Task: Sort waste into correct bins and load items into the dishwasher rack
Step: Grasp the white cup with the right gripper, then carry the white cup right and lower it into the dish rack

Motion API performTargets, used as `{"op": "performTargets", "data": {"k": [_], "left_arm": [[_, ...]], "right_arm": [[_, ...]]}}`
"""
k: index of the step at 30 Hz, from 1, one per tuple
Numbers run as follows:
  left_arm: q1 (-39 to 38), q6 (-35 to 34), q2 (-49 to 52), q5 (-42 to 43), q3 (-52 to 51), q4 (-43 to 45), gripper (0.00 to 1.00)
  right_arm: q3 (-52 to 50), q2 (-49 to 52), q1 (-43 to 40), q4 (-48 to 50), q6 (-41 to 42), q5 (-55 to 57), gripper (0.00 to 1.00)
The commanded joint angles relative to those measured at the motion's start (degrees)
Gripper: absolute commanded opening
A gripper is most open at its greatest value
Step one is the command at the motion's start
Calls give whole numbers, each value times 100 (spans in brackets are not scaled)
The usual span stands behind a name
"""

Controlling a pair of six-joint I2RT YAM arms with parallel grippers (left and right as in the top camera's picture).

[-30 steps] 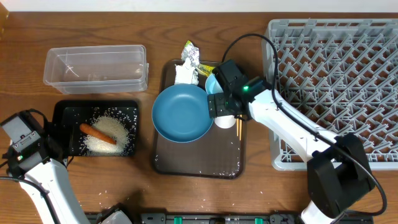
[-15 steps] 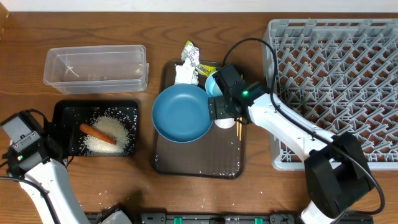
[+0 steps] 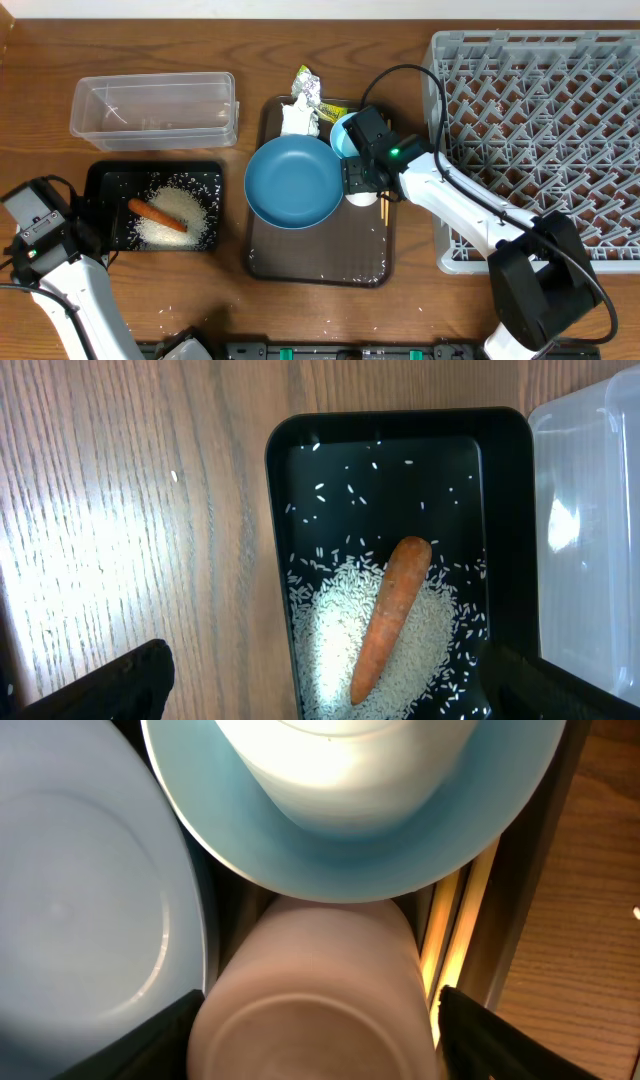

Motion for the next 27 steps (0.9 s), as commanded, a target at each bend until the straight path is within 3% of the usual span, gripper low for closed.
{"op": "performTargets", "data": {"k": [1,5,18,27], "left_arm": [[24,11,20,-28,118,-13,98],[24,11,20,-28,118,-13,98],[24,11,20,-28,118,-13,98],[24,11,20,-28,118,-15,98]], "right_arm": [[17,24,39,-7,44,39,65],[142,-17,37,-116,42,-122,60],[621,-1147,-361,-647,-52,-131,58],[903,-2461,-1928,-693,-514,-94,57]]}}
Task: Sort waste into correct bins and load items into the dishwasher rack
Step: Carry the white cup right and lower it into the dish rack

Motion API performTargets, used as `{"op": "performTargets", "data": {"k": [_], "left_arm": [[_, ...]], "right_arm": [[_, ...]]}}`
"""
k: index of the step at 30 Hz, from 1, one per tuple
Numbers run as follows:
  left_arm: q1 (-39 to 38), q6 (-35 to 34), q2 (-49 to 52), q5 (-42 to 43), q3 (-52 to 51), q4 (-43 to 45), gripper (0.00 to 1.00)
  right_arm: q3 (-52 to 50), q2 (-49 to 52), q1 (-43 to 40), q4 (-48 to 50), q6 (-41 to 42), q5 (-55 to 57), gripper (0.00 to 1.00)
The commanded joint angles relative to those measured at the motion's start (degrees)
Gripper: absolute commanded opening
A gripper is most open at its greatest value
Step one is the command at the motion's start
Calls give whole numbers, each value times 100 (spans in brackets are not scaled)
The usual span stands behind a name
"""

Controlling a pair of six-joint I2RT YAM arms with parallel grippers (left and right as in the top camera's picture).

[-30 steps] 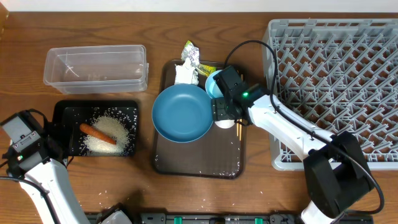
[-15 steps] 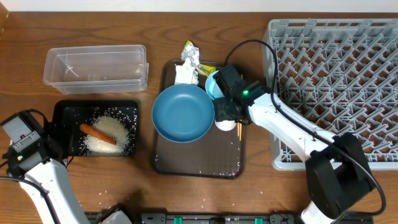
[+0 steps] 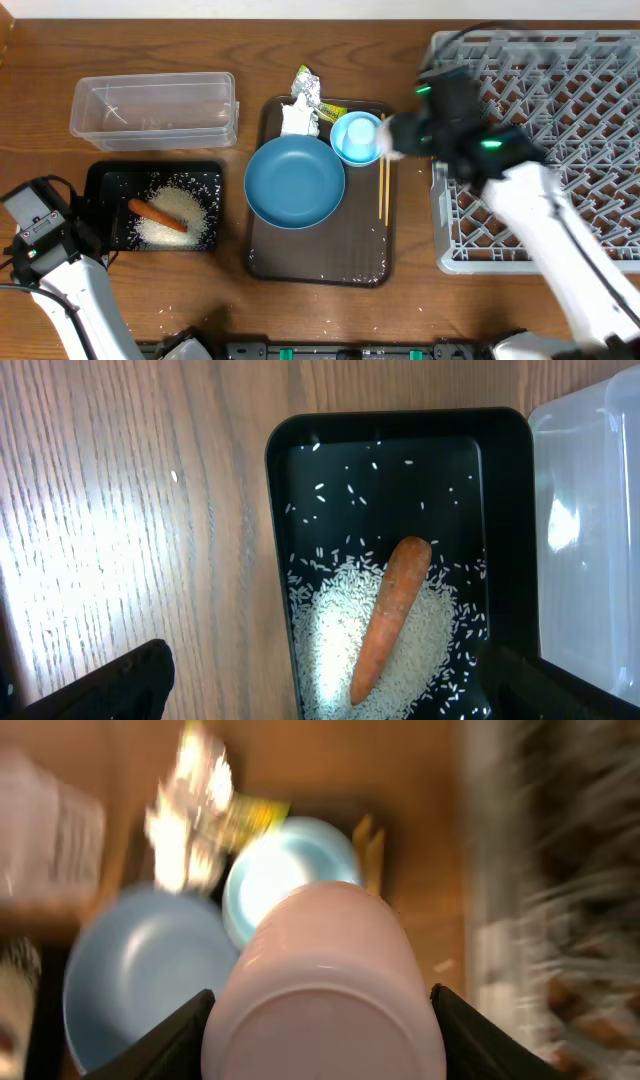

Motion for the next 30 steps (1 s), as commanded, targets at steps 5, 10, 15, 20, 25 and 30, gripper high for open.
{"op": "performTargets", "data": {"k": [5,10,15,20,25,30], "left_arm": [[24,11,20,-28,118,-13,98],[24,11,20,-28,118,-13,98],[24,11,20,-28,118,-13,98],[24,11,20,-28,118,-13,98],[24,11,20,-28,118,-15,98],[24,11,20,-28,118,-15,98]], "right_arm": [[273,-780,-1998,-2,-332,103,56],[273,-723,-3453,-7,-332,391,57],[273,-422,-4520,122,-341,461,58],[273,76,-5104,413,-426,461,58],[273,616,-5353,466,-433,455,58],[273,994,-5392,452,-433,208,61]]}}
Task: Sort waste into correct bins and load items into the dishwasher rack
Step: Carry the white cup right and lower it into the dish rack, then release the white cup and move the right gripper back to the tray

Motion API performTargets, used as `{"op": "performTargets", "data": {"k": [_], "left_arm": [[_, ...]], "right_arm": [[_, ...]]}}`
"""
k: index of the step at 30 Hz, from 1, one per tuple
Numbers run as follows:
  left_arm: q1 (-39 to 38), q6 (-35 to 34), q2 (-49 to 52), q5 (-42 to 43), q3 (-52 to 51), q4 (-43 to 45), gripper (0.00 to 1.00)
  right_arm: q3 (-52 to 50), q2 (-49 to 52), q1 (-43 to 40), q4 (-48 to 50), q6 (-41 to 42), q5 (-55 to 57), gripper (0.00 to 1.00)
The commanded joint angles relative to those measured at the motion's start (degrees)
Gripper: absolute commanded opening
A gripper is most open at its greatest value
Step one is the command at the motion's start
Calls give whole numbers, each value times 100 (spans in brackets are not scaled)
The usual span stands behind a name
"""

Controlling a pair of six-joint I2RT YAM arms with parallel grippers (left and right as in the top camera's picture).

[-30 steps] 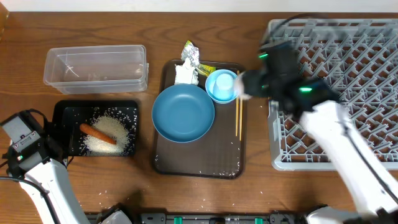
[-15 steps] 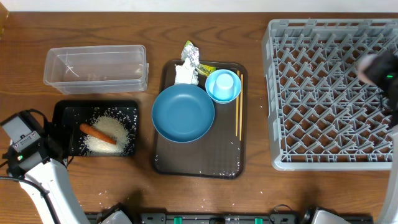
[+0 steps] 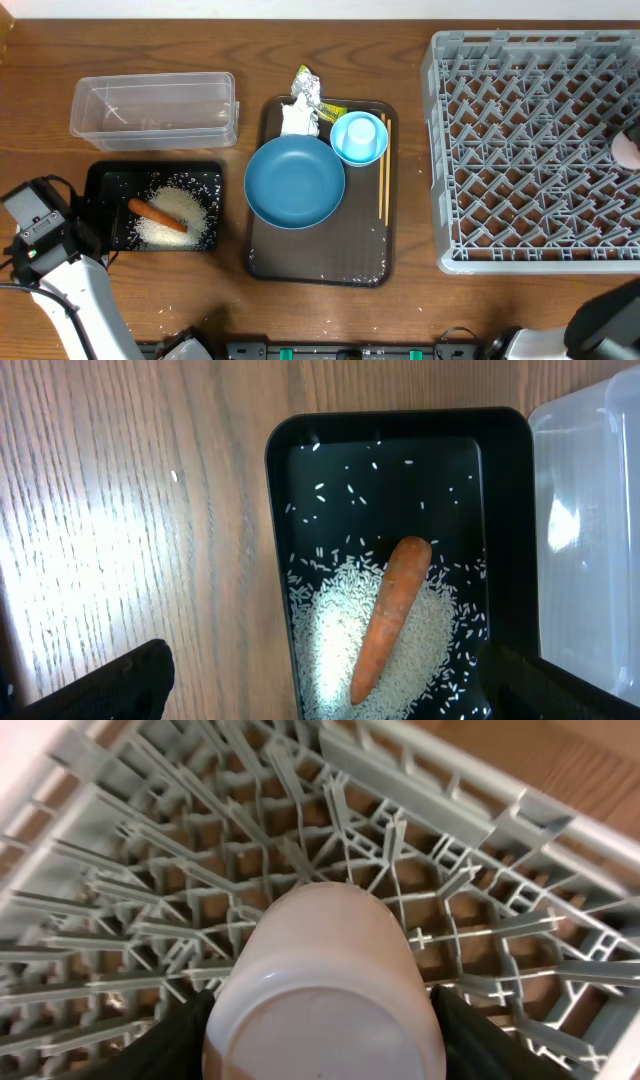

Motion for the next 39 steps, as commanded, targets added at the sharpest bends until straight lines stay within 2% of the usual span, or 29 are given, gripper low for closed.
{"op": "performTargets", "data": {"k": [1,2,4,5,11,19,22,24,26,28,39], "left_arm": [[24,11,20,-28,118,-13,98],[24,11,20,-28,118,-13,98],[24,11,20,-28,118,-15,98],[24,11,20,-28,118,-13,98],[24,11,20,-28,118,-13,98],[24,11,20,-28,118,-13,98],[24,11,20,-28,118,-13,98],[24,11,20,-28,118,-13,98],[24,11,20,-28,118,-15,98],[24,11,20,-28,118,-15,98],[24,11,20,-28,118,-13,98]], "right_arm": [[87,133,-42,-9,-76,-168,64],[87,153,-42,-20,-76,-166,70],[87,168,-42,-50,-76,-164,88],[87,168,-42,-55,-76,-166,91],[87,-9,-7,-164,-79,-470,92],[90,-754,317,-214,-48,-894,90],[87,-942,507,-197,-55,-813,77],[87,-955,629,-216,-57,-708,56],[81,-866,776,-295,-55,-590,26],[81,-715,890,-400,-48,-365,3],[81,245,916,-503,79,223,1]]}}
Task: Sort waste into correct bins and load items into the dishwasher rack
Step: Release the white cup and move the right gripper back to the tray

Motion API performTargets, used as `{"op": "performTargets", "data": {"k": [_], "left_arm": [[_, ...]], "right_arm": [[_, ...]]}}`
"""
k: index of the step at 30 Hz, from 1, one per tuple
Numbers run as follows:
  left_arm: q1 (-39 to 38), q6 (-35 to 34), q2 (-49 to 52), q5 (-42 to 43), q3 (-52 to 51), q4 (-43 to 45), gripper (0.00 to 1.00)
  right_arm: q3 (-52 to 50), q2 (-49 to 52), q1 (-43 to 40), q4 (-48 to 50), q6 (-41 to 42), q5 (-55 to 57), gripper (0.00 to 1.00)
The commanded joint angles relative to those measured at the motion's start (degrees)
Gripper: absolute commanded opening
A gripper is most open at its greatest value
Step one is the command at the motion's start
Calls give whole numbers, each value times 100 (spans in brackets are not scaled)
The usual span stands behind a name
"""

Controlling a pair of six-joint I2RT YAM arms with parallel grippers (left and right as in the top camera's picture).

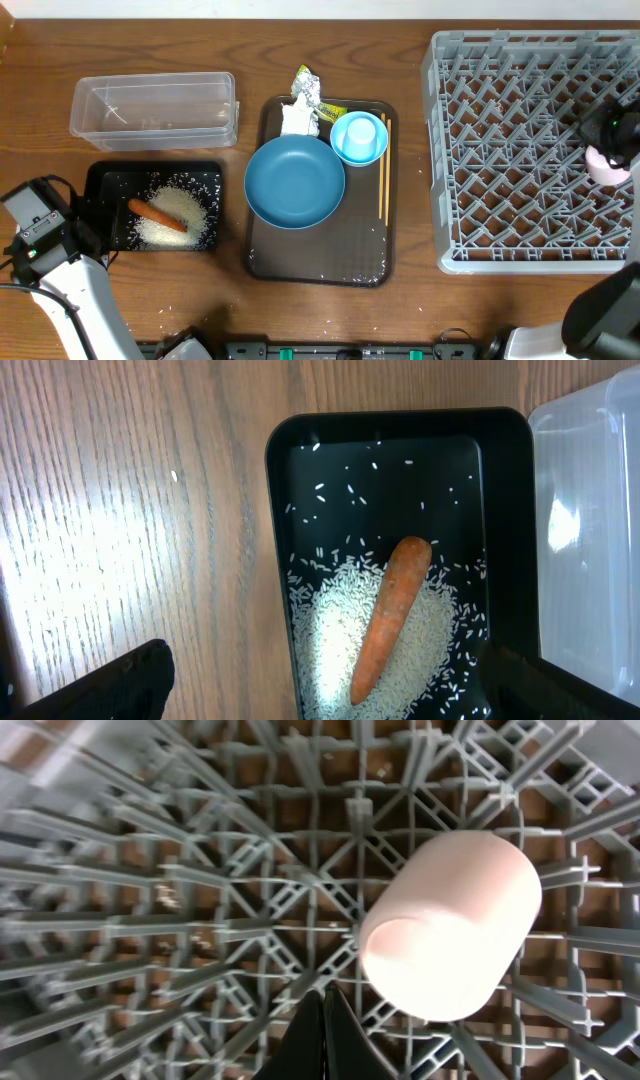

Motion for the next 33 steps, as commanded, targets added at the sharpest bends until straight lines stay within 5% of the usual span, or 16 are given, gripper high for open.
{"op": "performTargets", "data": {"k": [1,22,33], "left_arm": [[24,11,20,-28,118,-13,98],[24,11,20,-28,118,-13,98],[24,11,20,-28,118,-13,98]], "right_arm": [[63,101,-13,13,76,463,1],[144,592,-409,-22,114,903,1],[1255,590,-516,-981,118,1259,5]]}}
